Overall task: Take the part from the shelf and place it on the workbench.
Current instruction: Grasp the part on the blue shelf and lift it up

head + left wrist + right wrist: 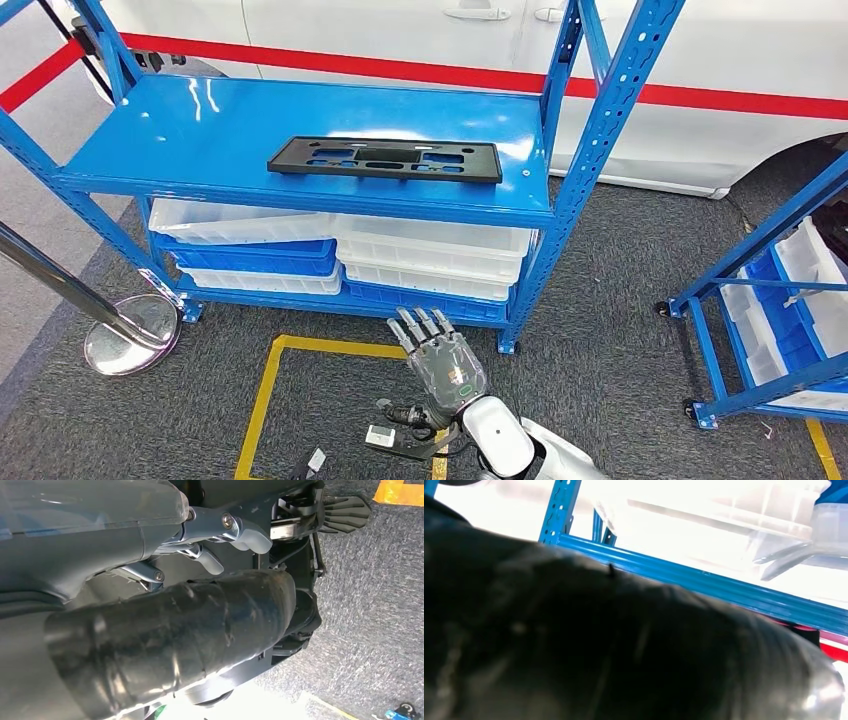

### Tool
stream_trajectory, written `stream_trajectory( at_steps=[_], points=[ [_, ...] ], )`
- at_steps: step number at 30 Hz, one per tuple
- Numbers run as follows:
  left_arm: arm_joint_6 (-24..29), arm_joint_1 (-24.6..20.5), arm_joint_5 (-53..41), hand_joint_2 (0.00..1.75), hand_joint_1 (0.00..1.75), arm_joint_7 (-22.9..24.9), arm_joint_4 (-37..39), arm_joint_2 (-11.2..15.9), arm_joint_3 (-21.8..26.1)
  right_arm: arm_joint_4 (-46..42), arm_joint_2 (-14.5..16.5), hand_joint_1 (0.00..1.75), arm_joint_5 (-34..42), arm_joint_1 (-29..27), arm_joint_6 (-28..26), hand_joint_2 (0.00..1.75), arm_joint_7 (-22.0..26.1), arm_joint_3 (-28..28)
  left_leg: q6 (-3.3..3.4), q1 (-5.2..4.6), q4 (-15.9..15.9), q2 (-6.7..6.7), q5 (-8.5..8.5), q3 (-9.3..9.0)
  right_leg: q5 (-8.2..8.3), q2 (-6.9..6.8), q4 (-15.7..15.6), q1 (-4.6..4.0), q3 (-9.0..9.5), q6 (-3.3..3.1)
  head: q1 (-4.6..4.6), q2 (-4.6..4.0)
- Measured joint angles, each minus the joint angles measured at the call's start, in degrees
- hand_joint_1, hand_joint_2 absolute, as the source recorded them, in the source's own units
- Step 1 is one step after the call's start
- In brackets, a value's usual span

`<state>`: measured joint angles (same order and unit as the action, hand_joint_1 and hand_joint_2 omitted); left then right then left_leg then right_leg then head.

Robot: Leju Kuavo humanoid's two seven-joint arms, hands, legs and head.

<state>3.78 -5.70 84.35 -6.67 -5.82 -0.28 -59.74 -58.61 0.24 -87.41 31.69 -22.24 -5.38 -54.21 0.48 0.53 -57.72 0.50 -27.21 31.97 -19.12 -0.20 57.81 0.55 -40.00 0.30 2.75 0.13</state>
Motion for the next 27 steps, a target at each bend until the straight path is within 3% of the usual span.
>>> stream_trajectory(
  at_steps=[7,11,13,15,17,18,19,21,22,27],
  points=[
    [0.03,-0.10,0.75,0.00,0.00,-2.91,0.01,-0.32,-1.22,-5.82,-0.09,0.00,-1.12,3.18,6.90,0.00,-1.57,-0.04,0.04,-0.10,-0.12,0.00,0.00,0.00,0.09,-0.01,-0.07,0.09,0.06,0.06,0.00,0.00],
    [0.59,-0.23,0.76,0.00,0.00,-2.88,0.05,-0.40,-1.57,-8.01,0.18,0.00,-1.58,4.15,8.09,0.00,-1.36,-0.01,0.95,-0.02,0.55,-0.01,0.70,-0.53,0.18,-0.10,-0.27,0.33,0.32,0.72,0.07,0.00],
    [0.67,-0.31,0.76,0.00,0.00,-2.88,0.05,-0.54,-1.78,-8.80,0.26,0.00,-1.76,4.51,8.34,0.00,-1.27,0.03,1.41,0.38,1.53,0.11,1.49,-1.07,-2.52,0.03,2.86,0.29,-0.75,0.94,-0.01,0.00],
    [0.73,-0.34,0.80,0.00,0.00,-2.89,0.05,-0.64,-1.94,-9.17,0.26,0.00,-1.82,4.60,8.66,0.00,-1.25,0.04,1.65,0.44,1.70,0.13,1.73,-0.97,-7.07,0.11,10.44,0.47,-3.54,1.14,-0.02,-0.01],
    [0.90,-0.37,0.86,0.00,0.00,-2.90,0.06,-0.70,-2.03,-9.24,0.21,0.00,-1.85,4.55,8.96,0.00,-1.22,0.02,1.58,0.48,1.52,0.04,1.69,-0.78,-9.43,0.12,16.11,0.76,-5.34,1.38,-0.02,0.00],
    [1.04,-0.41,0.88,0.00,0.00,-2.89,0.07,-0.73,-2.09,-9.29,0.19,0.00,-1.86,4.53,9.05,0.00,-1.19,0.00,1.44,0.56,1.37,-0.03,1.61,-0.74,-9.10,0.10,15.91,0.94,-4.72,1.48,-0.02,0.00],
    [1.17,-0.48,0.90,0.00,0.00,-2.87,0.07,-0.78,-2.16,-9.39,0.18,0.00,-1.87,4.54,9.14,0.00,-1.16,-0.01,1.18,0.69,1.12,-0.10,1.45,-0.72,-7.90,0.09,13.37,1.13,-2.91,1.58,-0.02,0.00],
    [1.37,-0.64,0.95,0.00,0.00,-2.83,0.11,-0.84,-2.31,-9.63,0.20,0.00,-1.88,4.62,9.42,0.00,-1.12,-0.02,0.30,0.83,0.36,-0.25,0.87,-0.55,-5.80,0.16,5.88,1.39,1.71,1.69,-0.06,0.00],
    [1.41,-0.70,0.98,0.00,0.00,-2.81,0.15,-0.84,-2.37,-9.76,0.22,0.00,-1.89,4.68,9.60,0.00,-1.11,-0.03,-0.21,0.78,0.01,-0.31,0.58,-0.44,-5.42,0.26,3.41,1.37,3.18,1.49,0.00,0.00],
    [1.50,-0.90,1.24,0.00,0.00,-2.74,0.36,-0.85,-2.61,-9.98,0.33,0.00,-2.08,4.83,10.05,0.00,-1.13,-0.06,-2.06,0.93,-0.88,-0.48,-0.63,-0.34,-5.77,0.42,2.04,1.04,4.04,-0.61,0.23,0.00]
  ],
)
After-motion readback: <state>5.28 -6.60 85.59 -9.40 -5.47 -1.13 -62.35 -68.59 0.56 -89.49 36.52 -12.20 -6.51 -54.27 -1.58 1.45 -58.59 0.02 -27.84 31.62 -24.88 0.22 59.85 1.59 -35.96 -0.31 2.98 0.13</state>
